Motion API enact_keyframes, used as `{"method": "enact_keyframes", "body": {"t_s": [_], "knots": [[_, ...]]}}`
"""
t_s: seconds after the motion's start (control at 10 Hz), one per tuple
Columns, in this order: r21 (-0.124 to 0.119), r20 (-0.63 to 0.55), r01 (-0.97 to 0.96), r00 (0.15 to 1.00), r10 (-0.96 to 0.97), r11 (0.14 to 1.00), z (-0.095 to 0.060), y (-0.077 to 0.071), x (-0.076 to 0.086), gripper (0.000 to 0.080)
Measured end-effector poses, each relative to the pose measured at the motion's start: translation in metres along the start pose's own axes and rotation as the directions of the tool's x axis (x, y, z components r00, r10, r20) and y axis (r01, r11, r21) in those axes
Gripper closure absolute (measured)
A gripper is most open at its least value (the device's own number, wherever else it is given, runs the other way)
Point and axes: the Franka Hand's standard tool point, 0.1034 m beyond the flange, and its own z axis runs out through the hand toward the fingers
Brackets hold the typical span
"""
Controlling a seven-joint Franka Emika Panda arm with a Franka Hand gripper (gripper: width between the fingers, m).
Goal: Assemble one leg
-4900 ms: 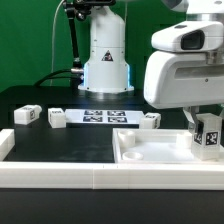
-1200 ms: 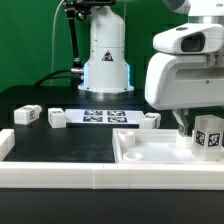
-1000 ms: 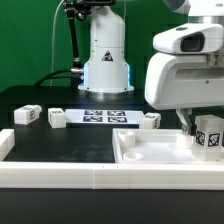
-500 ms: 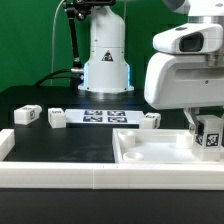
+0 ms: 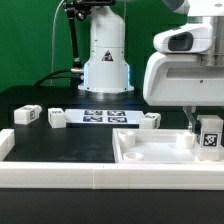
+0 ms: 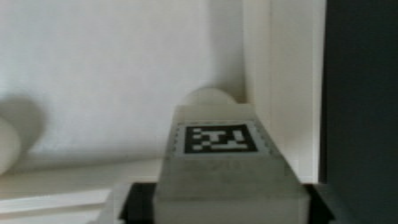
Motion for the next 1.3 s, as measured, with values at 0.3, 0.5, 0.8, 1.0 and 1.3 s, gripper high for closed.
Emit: {"method": "enact_keyframes", "body": {"t_s": [0.3,0.5,0.8,1.0,1.3], "knots": [[0.011,-0.022,-0.372,0.928,0.372,0.928,-0.0001,0.0001,-0.0002,0.0508],[0.025,-0.033,-0.548,0.836,0.548,0.836,-0.0002,0.0002,0.0008,0.0508],[0.032,-0.031,-0.761,0.647,0.762,0.648,-0.0003,0.0004,0.0007,0.0508],[0.036,-0.023,-0.807,0.589,0.808,0.589,-0.0002,0.0009,0.0009,0.0508],[0.039,-0.011,-0.867,0.497,0.868,0.497,0.0001,0.0012,0.0008,0.0434]]}}
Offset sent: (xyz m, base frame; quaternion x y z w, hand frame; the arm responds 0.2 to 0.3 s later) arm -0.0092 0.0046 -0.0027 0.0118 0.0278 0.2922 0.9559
